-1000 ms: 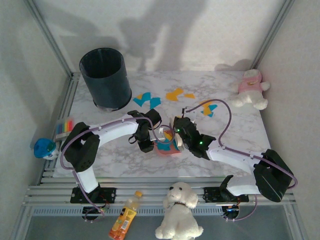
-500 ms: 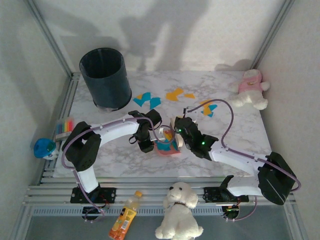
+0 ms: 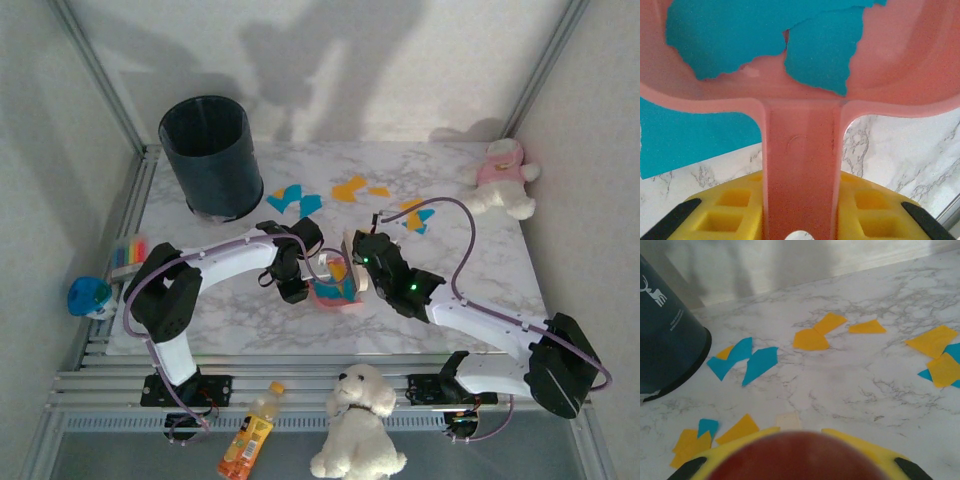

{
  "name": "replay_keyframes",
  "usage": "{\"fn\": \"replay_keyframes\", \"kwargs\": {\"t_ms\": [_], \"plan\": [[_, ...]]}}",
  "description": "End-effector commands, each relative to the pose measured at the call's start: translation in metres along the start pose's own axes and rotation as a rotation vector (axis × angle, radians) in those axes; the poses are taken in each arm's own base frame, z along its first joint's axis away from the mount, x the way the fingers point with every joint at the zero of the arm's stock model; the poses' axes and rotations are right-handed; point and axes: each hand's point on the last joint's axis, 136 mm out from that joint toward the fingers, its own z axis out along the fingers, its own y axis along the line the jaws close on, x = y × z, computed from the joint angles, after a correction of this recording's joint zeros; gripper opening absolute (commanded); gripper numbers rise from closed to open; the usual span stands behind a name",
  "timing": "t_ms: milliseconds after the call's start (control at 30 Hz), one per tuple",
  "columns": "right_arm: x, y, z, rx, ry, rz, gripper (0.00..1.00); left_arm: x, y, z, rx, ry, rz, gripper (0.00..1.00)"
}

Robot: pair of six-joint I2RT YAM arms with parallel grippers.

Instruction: Sweep away the paper scraps from the table

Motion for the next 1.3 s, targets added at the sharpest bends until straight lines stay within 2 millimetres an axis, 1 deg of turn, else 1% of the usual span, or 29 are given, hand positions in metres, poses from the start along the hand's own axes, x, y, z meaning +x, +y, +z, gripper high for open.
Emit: {"fn": "replay_keyframes", "kwargs": {"t_ms": [0, 67, 233, 400, 667, 833, 1000, 1267], "plan": [[-0.027, 0.006, -0.01, -0.004, -0.065, 0.037, 0.0, 0.007, 0.003, -0.001, -0.014, 0.016, -0.026, 0.0], [-0.029, 0.005, -0.011, 0.002, -0.071, 0.034, 0.0, 0.005, 0.003, -0.002, -0.012, 0.001, -0.025, 0.0], [-0.042, 0.0, -0.02, 0.025, -0.101, 0.017, 0.0, 0.0, 0.006, -0.004, -0.019, -0.04, -0.035, 0.0], [-0.051, -0.02, -0.029, 0.111, -0.123, -0.013, 0.0, -0.007, 0.016, -0.008, -0.044, -0.103, -0.06, 0.0], [-0.047, -0.059, -0.039, 0.221, -0.11, -0.006, 0.0, -0.024, 0.029, -0.024, -0.081, -0.231, -0.085, 0.0], [-0.042, -0.076, -0.042, 0.253, -0.101, -0.007, 0.0, -0.032, 0.037, -0.031, -0.101, -0.284, -0.094, 0.0], [-0.035, -0.084, -0.042, 0.264, -0.081, -0.021, 0.0, -0.044, 0.049, -0.045, -0.121, -0.374, -0.133, 0.0], [-0.03, -0.087, -0.04, 0.262, -0.056, -0.04, 0.0, -0.059, 0.072, -0.075, -0.145, -0.52, -0.249, 0.0]]}}
